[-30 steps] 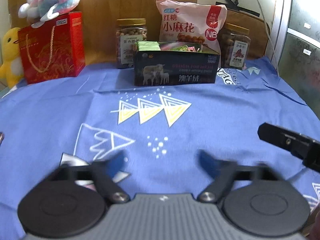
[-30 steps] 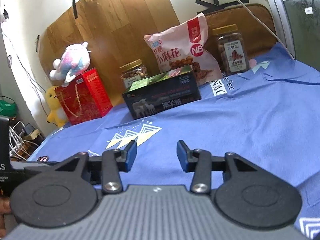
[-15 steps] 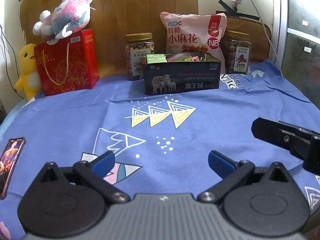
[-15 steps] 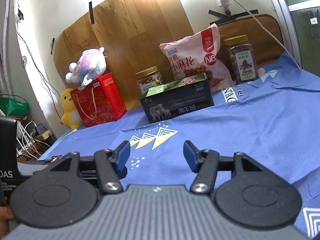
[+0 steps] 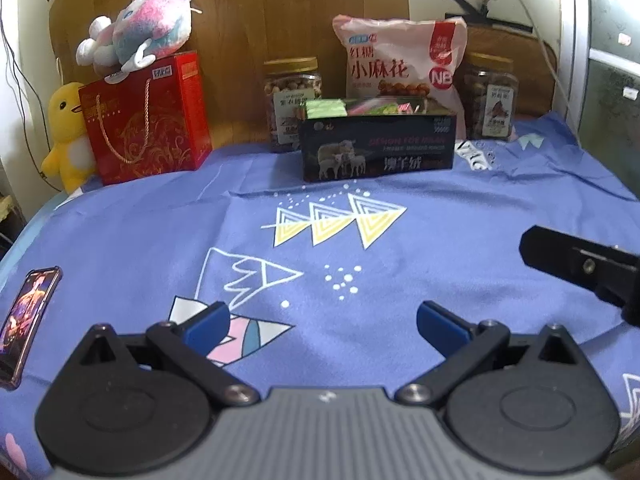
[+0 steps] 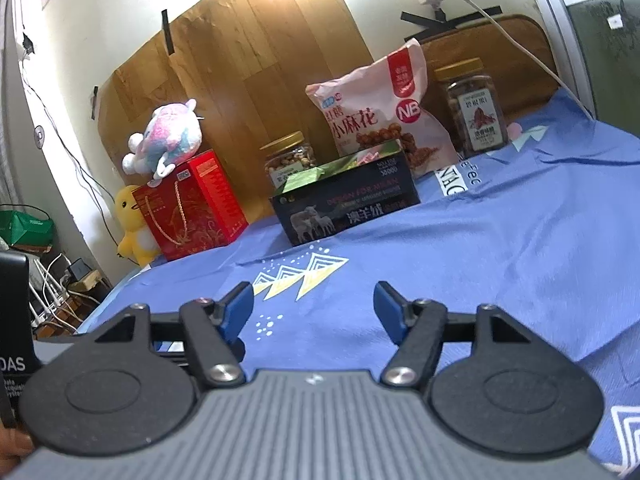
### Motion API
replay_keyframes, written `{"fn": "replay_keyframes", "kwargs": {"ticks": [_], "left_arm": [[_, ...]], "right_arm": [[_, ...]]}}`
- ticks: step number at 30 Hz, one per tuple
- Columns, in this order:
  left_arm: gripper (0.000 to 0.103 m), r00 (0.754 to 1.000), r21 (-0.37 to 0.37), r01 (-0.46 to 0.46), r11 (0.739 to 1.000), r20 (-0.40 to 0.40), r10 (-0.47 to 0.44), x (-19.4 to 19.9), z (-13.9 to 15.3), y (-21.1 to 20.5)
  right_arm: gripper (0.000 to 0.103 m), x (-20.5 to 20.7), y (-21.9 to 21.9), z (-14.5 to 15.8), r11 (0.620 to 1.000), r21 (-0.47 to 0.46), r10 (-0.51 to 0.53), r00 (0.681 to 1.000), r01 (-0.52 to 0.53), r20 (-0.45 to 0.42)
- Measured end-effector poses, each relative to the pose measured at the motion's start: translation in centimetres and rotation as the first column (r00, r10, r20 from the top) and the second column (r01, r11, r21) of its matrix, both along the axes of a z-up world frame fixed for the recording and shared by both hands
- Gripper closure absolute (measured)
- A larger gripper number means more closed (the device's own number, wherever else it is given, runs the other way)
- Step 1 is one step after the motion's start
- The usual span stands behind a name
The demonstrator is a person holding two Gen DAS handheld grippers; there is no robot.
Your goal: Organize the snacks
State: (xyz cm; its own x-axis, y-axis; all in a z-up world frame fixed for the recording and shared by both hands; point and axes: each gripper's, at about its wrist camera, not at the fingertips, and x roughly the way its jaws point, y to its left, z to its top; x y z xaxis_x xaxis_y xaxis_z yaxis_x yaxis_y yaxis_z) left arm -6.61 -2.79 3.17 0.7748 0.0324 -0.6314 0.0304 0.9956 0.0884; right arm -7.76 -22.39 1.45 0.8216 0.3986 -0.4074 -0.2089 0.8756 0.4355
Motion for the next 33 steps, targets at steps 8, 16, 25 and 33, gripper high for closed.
{"fn": "replay_keyframes", "kwargs": {"ticks": [8, 16, 25, 33], "left_arm": [[0.000, 0.998, 0.040, 0.006, 0.999, -0.061, -0.004, 0.8, -1.2, -0.7], [0.000, 0.995, 0.051, 0.014, 0.999, -0.099, -0.009, 1.5, -2.0, -1.0], [0.000, 0.992, 0.052, 0.026, 0.998, -0.124, -0.020, 2.0, -2.3, -1.1], [0.000, 0.990, 0.051, 0.036, 0.998, -0.139, -0.028, 2.1, -2.4, -1.1]], "right_arm": [[0.030, 0.4, -0.3, -0.6, 1.000, 0.012, -0.017, 1.000, 0.018, -0.025], [0.029, 0.8, -0.6, -1.2, 0.999, 0.029, -0.023, 0.998, 0.025, -0.053], [0.029, 1.1, -0.8, -1.5, 0.998, 0.040, -0.037, 0.997, 0.040, -0.069], [0.029, 1.2, -0.7, -1.6, 0.998, 0.043, -0.038, 0.996, 0.041, -0.077]]}}
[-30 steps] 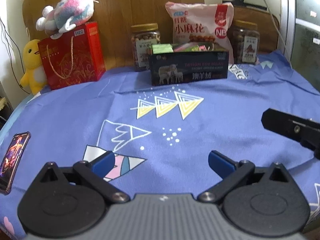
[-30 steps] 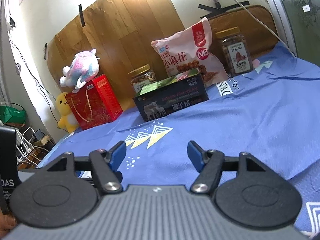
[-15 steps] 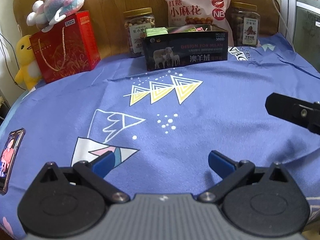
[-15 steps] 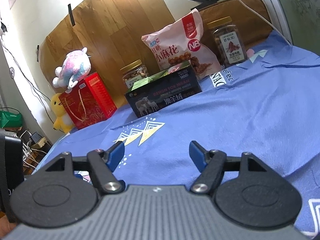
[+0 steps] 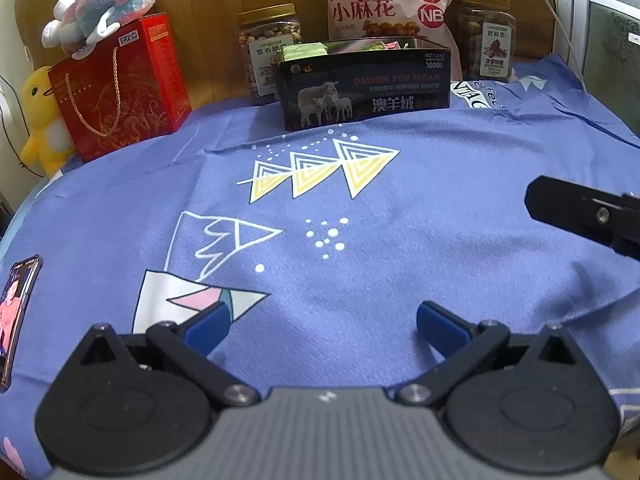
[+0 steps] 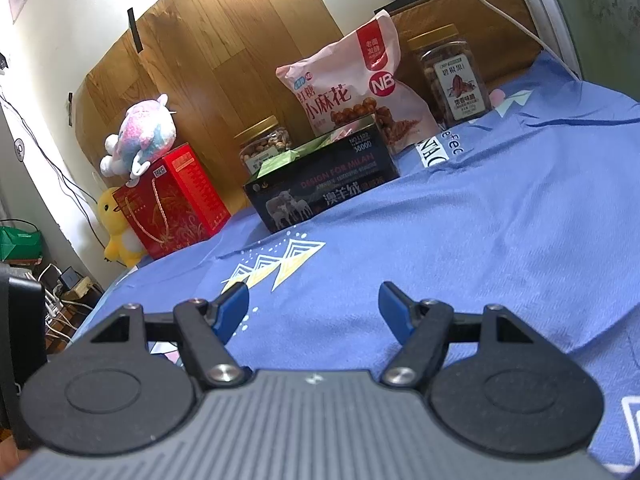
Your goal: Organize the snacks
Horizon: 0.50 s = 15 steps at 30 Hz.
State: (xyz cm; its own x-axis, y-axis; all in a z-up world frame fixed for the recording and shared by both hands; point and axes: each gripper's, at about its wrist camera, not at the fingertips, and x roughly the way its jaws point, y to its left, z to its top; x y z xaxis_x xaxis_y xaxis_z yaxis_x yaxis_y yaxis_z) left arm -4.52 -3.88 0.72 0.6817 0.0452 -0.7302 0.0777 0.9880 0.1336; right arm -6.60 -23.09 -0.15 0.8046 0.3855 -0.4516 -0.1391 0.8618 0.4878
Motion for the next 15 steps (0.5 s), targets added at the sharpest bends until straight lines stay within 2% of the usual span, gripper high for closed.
{"fn": "replay_keyframes", "kwargs": {"ticks": [10, 15], "left_arm": [[0.000, 1.000, -0.014, -0.008, 1.000, -0.005, 0.008, 0.01, -0.02, 0.24], [0.000, 1.000, -0.046, -0.013, 0.999, 0.007, 0.013, -0.19, 0.09, 0.68]], "right_arm": [[0.029, 0.03, -0.10, -0.04, 1.000, 0.000, 0.003, 1.000, -0.003, 0.000], [0.029, 0.01, -0.06, -0.10, 1.000, -0.003, 0.000, 1.000, 0.000, 0.002]]}}
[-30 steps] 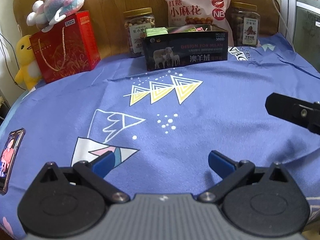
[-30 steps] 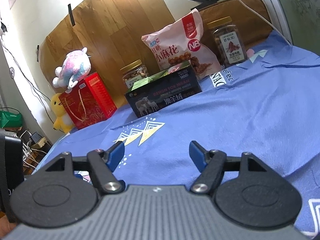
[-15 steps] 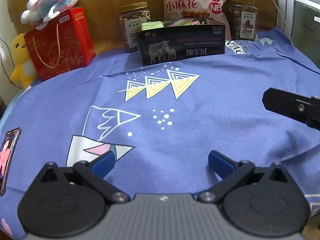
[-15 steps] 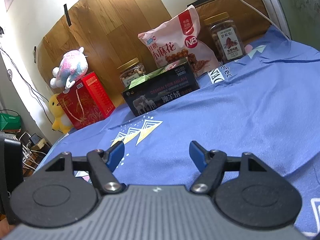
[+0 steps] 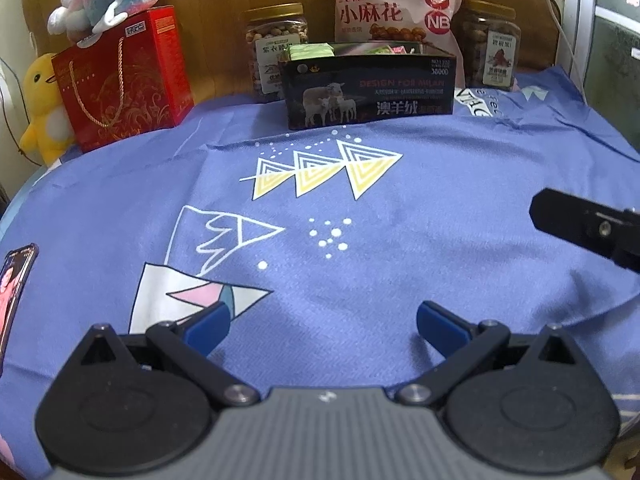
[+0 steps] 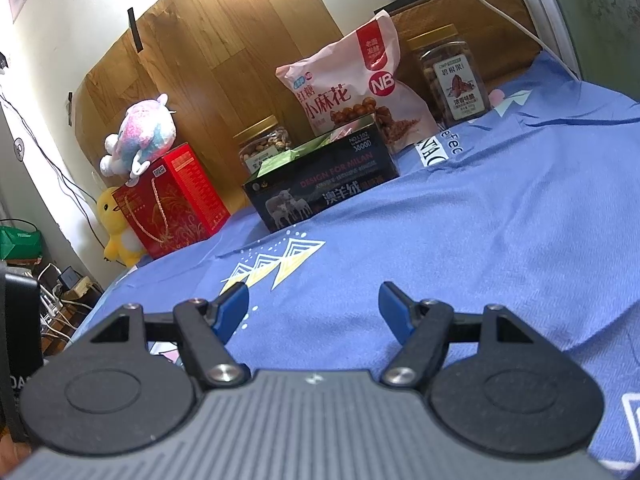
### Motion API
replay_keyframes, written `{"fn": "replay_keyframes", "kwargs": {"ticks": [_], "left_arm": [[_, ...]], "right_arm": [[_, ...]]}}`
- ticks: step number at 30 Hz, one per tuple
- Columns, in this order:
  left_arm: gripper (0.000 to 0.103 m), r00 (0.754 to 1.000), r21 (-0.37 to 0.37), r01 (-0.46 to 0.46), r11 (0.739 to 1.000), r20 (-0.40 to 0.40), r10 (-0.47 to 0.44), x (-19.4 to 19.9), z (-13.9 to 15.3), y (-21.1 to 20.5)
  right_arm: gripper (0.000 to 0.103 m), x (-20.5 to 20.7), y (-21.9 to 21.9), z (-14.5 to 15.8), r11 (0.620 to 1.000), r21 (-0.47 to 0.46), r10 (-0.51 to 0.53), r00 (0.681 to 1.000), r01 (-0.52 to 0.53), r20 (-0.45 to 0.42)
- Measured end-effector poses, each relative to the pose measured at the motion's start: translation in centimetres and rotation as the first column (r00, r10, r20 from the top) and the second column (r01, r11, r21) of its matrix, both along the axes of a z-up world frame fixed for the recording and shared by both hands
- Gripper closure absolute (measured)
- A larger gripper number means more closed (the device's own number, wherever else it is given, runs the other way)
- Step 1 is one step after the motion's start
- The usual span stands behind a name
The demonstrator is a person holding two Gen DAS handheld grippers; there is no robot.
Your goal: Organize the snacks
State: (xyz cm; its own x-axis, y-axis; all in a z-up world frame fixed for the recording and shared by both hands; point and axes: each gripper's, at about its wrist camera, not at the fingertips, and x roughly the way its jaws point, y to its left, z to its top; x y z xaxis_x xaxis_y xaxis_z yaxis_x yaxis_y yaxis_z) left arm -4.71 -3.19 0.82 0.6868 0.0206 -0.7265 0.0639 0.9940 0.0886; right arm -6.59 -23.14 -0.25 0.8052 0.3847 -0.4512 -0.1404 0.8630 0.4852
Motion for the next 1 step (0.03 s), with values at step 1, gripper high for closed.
{"fn": "replay_keyframes", "kwargs": {"ticks": [1], "left_arm": [[0.000, 1.000, 0.000, 0.008, 1.000, 0.002, -0.008, -0.06, 0.04, -0.04]], "right_arm": [[0.029, 0.02, -0.02, -0.03, 1.000, -0.001, 0.000, 1.000, 0.000, 0.000]]}}
